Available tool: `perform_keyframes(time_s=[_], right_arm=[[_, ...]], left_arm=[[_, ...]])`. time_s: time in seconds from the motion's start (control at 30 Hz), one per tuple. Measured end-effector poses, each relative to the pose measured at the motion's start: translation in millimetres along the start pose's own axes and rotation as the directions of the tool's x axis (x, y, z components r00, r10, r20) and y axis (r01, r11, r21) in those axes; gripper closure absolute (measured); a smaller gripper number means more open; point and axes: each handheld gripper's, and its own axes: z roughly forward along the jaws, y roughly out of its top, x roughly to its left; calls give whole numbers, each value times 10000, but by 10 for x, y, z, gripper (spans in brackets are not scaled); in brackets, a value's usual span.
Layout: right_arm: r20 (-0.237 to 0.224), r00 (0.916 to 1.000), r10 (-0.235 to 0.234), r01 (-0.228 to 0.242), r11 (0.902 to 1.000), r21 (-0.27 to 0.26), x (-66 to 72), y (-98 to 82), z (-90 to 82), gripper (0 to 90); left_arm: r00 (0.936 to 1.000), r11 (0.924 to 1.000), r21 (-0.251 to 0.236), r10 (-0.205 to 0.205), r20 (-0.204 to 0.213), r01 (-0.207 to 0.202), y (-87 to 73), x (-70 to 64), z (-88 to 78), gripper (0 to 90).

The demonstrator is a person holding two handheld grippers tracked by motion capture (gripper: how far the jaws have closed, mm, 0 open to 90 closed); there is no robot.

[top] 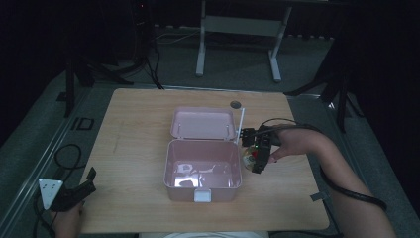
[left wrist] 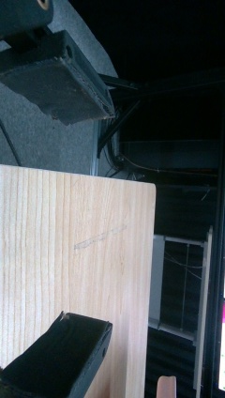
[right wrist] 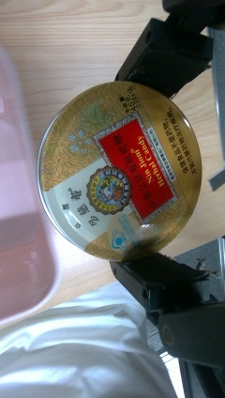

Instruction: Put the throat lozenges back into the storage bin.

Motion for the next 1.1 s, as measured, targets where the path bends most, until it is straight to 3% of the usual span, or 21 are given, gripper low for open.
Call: perform_keyframes(time_s=[0.57,0.9,1.1], right_arm=[[-176,9931,-1161,1161,9932,8,200,698,41,203],[-397,9893,-1405,1411,9899,103,203,818,268,203],[-660,9871,-1460,1479,9887,252,161,827,505,203]], left_arm=[[10000,10000,-19,-58,51,58,0,7,-1,24],[10000,10000,-31,-71,64,71,-1,8,0,24],[10000,10000,-9,-48,68,48,-1,8,0,24]])
